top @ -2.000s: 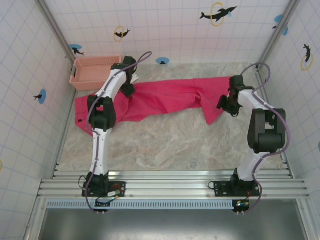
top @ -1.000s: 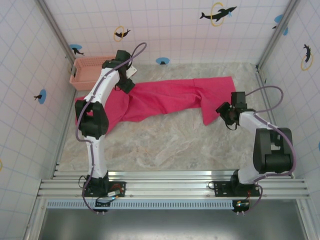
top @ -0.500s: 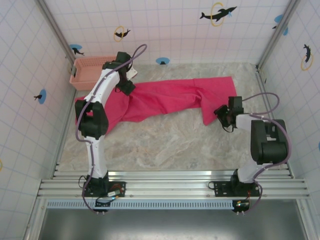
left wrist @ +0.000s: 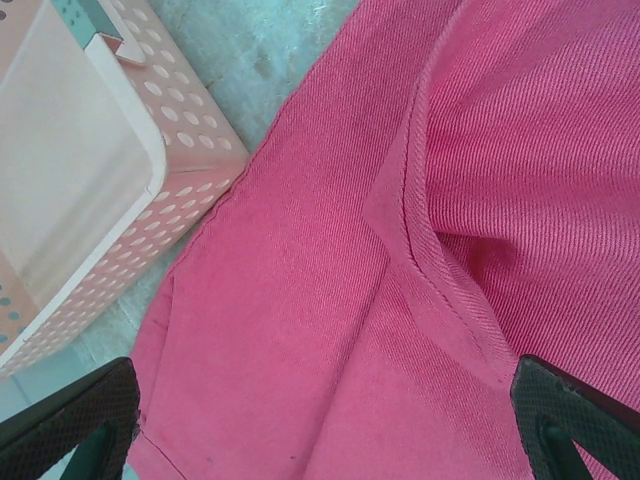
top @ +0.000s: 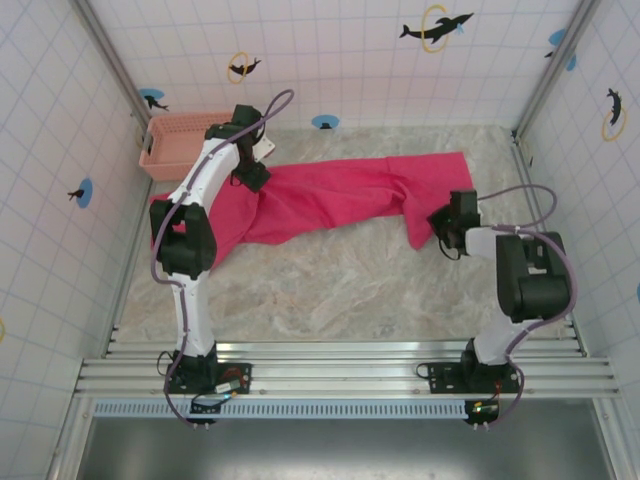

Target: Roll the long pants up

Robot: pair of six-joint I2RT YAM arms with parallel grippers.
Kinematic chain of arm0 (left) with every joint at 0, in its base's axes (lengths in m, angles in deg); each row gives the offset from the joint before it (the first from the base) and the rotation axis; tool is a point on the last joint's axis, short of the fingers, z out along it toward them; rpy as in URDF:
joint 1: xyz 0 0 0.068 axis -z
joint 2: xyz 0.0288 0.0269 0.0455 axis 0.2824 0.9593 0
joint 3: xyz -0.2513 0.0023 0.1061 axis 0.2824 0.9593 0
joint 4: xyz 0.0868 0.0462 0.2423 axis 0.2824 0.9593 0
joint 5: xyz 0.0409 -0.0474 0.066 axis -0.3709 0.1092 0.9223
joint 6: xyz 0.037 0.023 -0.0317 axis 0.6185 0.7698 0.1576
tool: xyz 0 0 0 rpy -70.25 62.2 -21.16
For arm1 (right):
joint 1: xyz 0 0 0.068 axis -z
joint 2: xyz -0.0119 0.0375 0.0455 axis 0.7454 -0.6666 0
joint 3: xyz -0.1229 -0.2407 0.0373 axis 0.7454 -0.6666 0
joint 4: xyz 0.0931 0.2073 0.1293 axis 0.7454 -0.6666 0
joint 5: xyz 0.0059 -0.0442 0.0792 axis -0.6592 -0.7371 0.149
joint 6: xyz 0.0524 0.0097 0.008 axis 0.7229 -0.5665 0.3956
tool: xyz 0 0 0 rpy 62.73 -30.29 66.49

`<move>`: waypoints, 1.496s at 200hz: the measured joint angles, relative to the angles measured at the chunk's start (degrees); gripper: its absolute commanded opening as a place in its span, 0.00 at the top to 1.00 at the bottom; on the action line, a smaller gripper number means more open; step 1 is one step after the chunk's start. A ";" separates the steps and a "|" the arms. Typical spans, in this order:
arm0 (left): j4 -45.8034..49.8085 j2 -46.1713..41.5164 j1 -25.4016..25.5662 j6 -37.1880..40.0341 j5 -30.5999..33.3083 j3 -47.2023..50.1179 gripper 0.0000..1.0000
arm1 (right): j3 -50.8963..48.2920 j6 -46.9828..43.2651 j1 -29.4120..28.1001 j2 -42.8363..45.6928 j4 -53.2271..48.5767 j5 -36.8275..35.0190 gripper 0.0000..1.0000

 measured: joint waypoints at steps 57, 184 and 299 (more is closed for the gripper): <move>-0.96 -0.92 0.00 0.02 -0.46 1.64 0.03 | 30.99 -16.70 -0.79 3.56 -19.78 -15.82 1.00; 1.49 1.44 0.00 -0.98 1.53 1.05 0.02 | 55.69 -23.67 4.35 -30.34 -34.77 -19.71 1.00; -0.96 -1.79 -3.26 -1.49 1.77 7.69 0.03 | 60.08 -28.89 7.17 -32.17 -35.52 -20.59 1.00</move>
